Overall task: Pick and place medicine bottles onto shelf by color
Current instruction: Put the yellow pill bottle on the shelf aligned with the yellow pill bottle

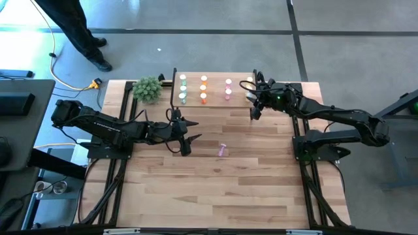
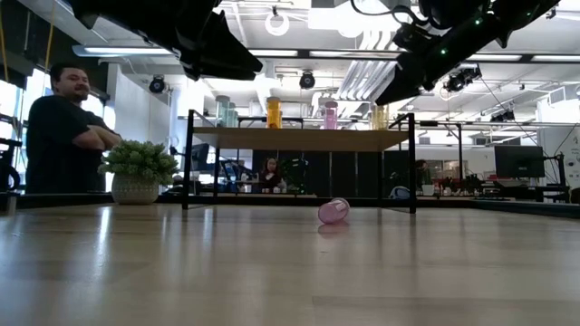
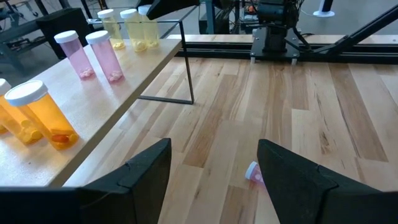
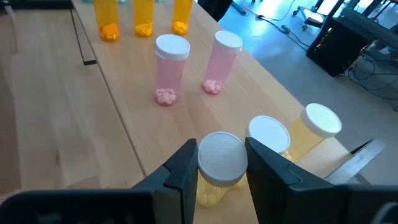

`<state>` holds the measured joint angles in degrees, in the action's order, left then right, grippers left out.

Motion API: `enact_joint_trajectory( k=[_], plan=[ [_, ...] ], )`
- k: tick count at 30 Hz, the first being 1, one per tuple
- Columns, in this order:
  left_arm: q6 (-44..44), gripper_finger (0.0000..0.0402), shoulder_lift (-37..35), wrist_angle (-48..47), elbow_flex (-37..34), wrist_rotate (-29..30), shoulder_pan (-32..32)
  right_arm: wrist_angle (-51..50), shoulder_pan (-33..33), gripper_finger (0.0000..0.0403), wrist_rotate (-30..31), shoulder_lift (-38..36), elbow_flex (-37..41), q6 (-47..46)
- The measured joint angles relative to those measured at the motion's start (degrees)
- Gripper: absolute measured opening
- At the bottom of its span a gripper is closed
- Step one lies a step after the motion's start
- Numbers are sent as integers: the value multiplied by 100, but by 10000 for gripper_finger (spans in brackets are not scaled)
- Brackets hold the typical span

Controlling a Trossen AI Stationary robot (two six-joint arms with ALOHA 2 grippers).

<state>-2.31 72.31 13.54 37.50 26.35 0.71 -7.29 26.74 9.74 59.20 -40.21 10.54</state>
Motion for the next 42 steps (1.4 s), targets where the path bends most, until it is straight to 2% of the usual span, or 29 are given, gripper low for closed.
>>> enact_joint_trajectory(
  k=[8,16,23,42],
  plan=[
    [0,230,0,1,-1,0,0,-48,0,99,-147,0,-9,-211],
    [0,230,0,0,0,-2,0,-725,-1,99,-154,0,-436,-319],
    [-2,230,0,0,0,-2,0,-744,-15,99,-501,48,-406,-430],
    [-2,230,0,-2,-2,-15,1,-688,-11,99,-431,127,-352,-301]
  ],
)
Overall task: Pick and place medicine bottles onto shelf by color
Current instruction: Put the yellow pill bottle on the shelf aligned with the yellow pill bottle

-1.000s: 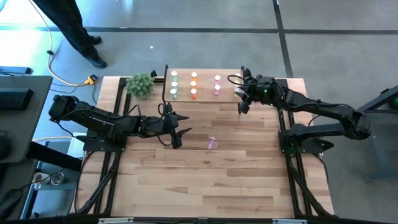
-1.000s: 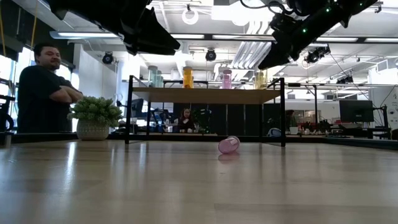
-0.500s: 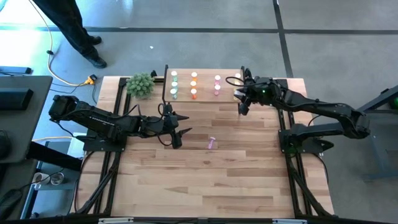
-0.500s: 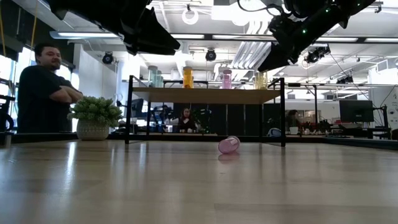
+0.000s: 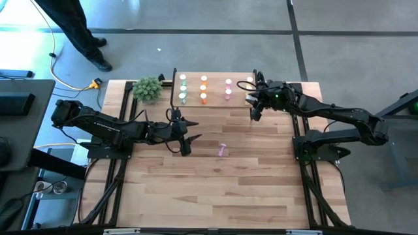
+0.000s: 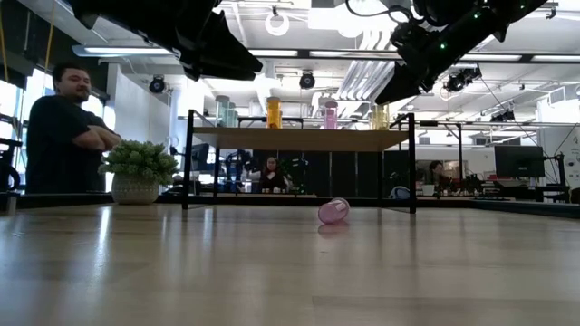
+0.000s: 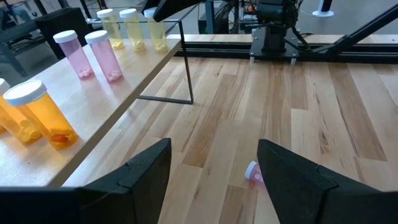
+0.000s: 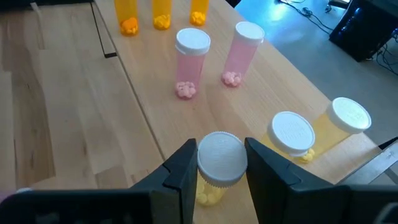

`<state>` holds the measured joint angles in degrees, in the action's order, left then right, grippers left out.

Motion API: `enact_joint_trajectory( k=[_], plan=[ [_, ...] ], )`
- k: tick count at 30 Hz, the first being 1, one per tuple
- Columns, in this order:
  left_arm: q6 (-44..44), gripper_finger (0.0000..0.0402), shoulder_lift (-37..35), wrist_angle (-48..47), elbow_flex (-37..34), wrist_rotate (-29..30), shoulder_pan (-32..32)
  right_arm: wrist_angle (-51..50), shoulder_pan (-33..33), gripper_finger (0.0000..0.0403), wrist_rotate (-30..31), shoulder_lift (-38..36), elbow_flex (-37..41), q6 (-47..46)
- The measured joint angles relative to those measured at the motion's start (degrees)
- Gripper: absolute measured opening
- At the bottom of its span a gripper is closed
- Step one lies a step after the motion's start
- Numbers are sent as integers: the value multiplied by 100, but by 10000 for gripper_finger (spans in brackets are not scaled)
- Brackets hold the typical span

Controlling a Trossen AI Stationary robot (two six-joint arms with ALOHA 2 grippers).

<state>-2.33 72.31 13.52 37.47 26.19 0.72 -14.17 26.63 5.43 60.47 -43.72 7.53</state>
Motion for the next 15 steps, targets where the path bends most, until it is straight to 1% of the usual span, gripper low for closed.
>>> enact_joint_trajectory(
  k=[7,11,15],
  plan=[
    [0,230,0,-2,0,0,1,-6,0,125,18,-2,2,0],
    [0,230,0,-2,0,0,1,-73,0,142,226,4,20,2],
    [1,230,0,-4,0,0,-1,-51,0,150,271,4,20,7]
  ],
)
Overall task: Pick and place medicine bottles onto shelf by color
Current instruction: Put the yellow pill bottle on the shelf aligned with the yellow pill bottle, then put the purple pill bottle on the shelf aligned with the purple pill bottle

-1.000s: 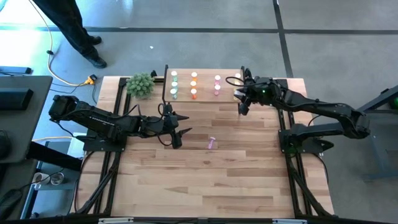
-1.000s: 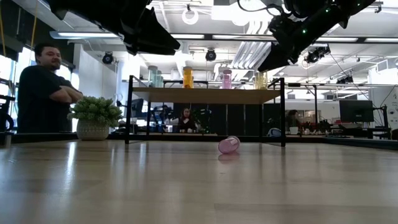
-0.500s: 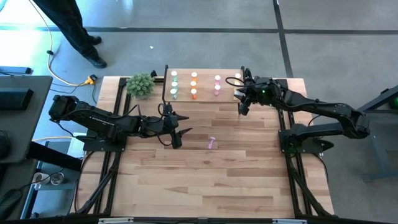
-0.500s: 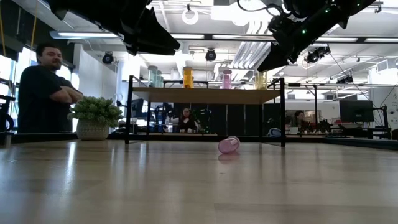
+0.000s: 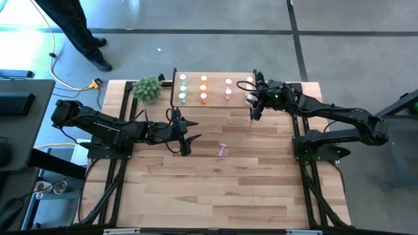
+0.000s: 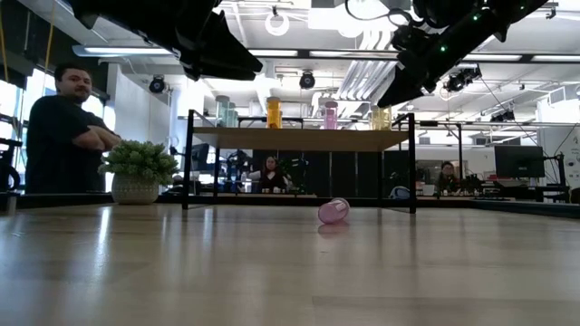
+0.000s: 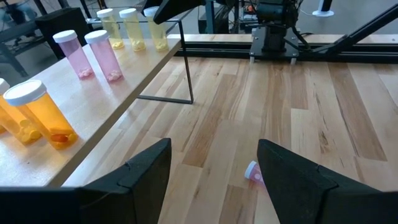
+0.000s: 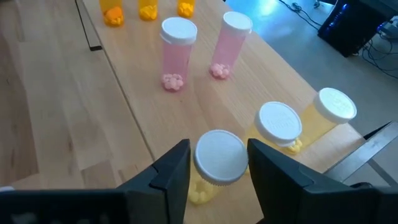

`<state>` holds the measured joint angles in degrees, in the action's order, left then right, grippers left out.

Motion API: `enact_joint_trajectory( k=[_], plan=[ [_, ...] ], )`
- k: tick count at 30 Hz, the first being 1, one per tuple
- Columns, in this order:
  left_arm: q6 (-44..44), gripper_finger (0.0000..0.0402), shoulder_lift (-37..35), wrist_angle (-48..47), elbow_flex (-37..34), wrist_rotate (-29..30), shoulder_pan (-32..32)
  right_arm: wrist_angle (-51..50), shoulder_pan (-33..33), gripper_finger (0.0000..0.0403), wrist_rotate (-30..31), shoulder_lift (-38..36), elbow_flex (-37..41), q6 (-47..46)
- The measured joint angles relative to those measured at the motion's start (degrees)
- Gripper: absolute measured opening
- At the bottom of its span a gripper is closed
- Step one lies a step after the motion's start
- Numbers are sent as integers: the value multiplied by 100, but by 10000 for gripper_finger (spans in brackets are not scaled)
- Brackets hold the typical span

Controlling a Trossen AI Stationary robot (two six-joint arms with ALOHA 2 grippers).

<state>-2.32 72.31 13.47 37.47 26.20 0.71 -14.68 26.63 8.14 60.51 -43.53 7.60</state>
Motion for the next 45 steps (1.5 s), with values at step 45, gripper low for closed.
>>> enact_joint_trajectory(
  k=[45],
  plan=[
    [-259,230,0,-55,0,-2,52,-56,-1043,152,-319,-26,-562,-838]
  ],
)
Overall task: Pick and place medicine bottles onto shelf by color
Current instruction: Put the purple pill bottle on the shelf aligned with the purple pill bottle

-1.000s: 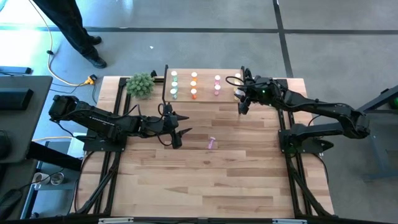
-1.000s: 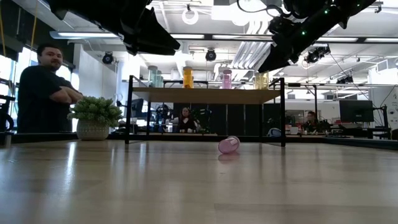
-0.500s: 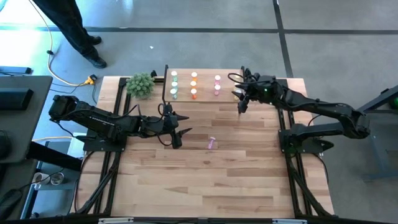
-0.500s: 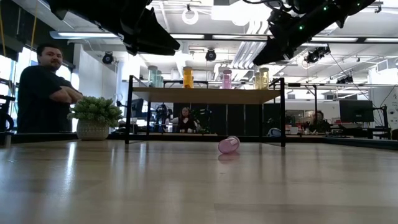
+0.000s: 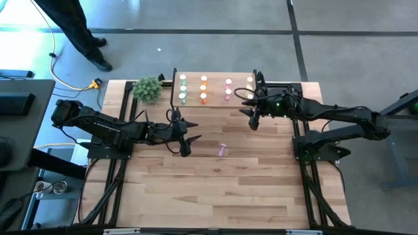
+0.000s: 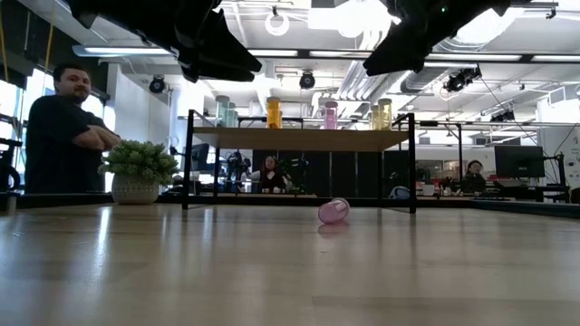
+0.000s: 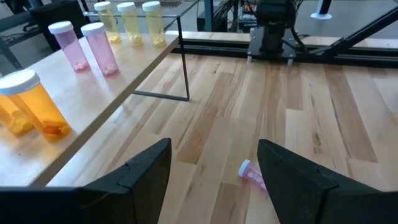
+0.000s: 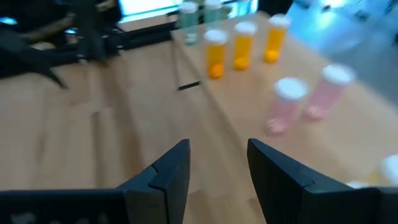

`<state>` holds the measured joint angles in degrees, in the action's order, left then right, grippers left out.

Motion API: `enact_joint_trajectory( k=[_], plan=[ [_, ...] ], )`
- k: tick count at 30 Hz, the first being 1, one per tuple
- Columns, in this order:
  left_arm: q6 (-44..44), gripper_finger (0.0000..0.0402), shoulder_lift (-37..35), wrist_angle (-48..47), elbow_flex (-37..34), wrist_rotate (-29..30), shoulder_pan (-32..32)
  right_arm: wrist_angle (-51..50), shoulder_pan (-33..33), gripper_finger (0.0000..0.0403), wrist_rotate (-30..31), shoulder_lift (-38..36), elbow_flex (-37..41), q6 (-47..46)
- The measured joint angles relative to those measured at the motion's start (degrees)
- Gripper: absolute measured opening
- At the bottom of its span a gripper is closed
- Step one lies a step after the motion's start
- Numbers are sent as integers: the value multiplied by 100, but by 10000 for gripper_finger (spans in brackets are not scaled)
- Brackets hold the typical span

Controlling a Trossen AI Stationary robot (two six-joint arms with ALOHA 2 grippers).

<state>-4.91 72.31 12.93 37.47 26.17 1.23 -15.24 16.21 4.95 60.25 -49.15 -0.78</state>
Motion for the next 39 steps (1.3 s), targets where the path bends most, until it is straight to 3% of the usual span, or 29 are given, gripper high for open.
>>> enact_joint_trajectory(
  k=[11,22,26,30,39],
  plan=[
    [-579,229,0,-612,0,-7,0,-181,-1434,152,85,1,11,-1812],
    [-844,230,-6,-1345,0,-19,0,118,-2991,152,1596,427,-566,-2151],
    [-846,230,-101,-1534,0,-166,-2,-30,-3262,152,1624,972,-1235,-2174],
    [-845,229,-271,-1735,1,-296,-2,-969,-3370,152,1626,1650,-2113,-2273],
    [-786,229,-818,-2734,4,-110,-37,-2634,-3200,152,1609,2823,-3383,-3846]
  ],
)
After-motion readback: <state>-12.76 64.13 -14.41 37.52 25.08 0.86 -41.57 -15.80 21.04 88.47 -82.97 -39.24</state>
